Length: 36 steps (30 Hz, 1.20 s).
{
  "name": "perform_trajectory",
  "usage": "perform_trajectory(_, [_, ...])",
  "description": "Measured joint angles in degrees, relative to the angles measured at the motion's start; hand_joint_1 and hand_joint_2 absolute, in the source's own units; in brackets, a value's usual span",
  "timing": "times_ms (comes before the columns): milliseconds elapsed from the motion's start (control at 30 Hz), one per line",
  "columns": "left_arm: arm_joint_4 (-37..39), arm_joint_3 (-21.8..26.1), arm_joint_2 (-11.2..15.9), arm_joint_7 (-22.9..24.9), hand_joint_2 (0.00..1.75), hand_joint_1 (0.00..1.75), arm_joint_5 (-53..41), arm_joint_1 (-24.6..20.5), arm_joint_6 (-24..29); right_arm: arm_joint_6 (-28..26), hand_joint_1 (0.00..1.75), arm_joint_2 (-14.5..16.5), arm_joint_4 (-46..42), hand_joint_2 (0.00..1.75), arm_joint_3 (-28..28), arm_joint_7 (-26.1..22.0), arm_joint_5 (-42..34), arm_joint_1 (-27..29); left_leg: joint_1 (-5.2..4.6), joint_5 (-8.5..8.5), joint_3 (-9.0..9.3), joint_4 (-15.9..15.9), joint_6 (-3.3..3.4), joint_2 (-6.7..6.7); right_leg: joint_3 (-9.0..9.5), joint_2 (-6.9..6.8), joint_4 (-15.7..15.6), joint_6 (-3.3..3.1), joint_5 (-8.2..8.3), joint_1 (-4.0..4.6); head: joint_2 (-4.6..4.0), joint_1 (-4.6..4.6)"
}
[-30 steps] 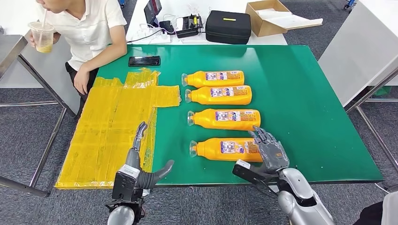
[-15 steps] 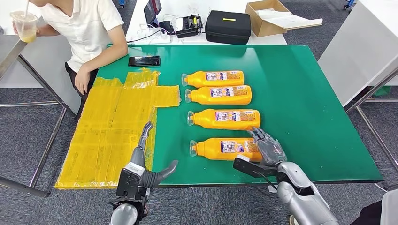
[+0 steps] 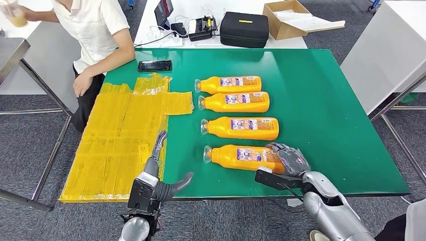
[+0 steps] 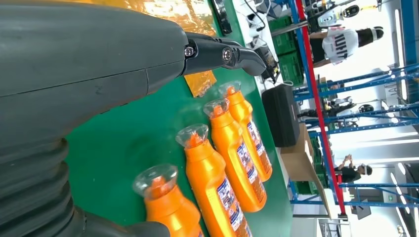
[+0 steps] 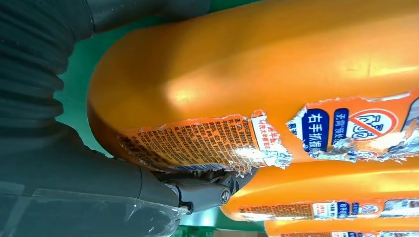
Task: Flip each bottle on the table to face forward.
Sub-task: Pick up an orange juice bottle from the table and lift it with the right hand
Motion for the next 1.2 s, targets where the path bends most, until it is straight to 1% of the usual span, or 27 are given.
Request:
perform_trajectory(300, [0.8,-0.1,0.0,-0.1,1.75,0.00,0.1,-0.3,0.0,0.0,1.75,-1.1,0.0,1.75,0.7,-0.1,-1.0,0.0,0.00,0.00,0.03,0.0,0.00,0.00,0.03,0.00,0.0,0.00,0.00,0.00,0.00,0.01])
perform_trajectory(667, [1.1,-0.1,0.0,-0.1,1.75,0.00,0.1,-0.5,0.0,0.1,1.75,-1.2,0.0,1.75,0.9,-0.1,-1.4,0.0,0.00,0.00,0.11,0.0,0.00,0.00,0.09,0.00,0.0,0.00,0.00,0.00,0.00,0.00])
perform_trajectory(833, [1.3,-0.2,0.0,-0.5,1.75,0.00,0.3,-0.6,0.0,0.7,1.75,-1.5,0.0,1.75,0.8,-1.2,-4.7,0.2,0.00,0.00,0.12,0.0,0.00,0.01,0.10,0.01,0.0,0.00,0.00,0.00,0.00,0.01])
perform_trajectory(933, [1.4,-0.3,0.0,-1.6,1.75,0.00,1.6,-0.7,-0.4,0.6,1.75,-1.4,0.0,1.75,0.3,-2.9,-7.8,0.6,0.00,0.00,0.12,0.0,0.00,0.01,0.12,0.01,0.0,0.00,0.00,0.00,0.00,0.01])
perform_trajectory(1000, [1.4,-0.5,0.0,-2.1,1.75,0.00,6.1,-0.7,-3.1,-0.1,1.75,-0.7,-0.2,1.75,-0.6,-5.0,-10.9,1.3,0.00,0.00,0.12,0.0,0.00,0.01,0.15,0.01,0.0,0.00,0.00,0.01,0.00,0.01])
perform_trajectory(1067, [1.2,-0.6,0.0,-0.4,1.75,0.00,15.4,-0.5,-9.4,-0.8,1.75,1.0,-0.9,1.75,-1.8,-8.4,-15.1,2.5,0.01,-0.01,0.10,0.0,0.00,0.01,0.16,0.01,0.0,0.00,0.00,0.02,0.00,0.00])
perform_trajectory(1133, [0.8,-0.7,0.1,1.6,1.75,0.00,25.5,0.2,-16.4,-0.8,1.75,3.6,-2.0,1.75,-3.4,-12.0,-19.9,3.7,0.02,-0.01,0.08,0.0,-0.01,0.02,0.12,0.02,0.0,0.00,0.00,0.04,0.00,-0.02])
perform_trajectory(1200, [0.3,-0.7,0.4,2.3,1.75,0.00,32.2,1.1,-21.2,-0.5,1.75,6.4,-3.3,1.75,-4.8,-14.2,-22.9,4.5,0.05,-0.01,0.06,0.0,-0.01,0.06,0.06,0.03,0.0,-0.01,-0.01,0.06,0.00,-0.03])
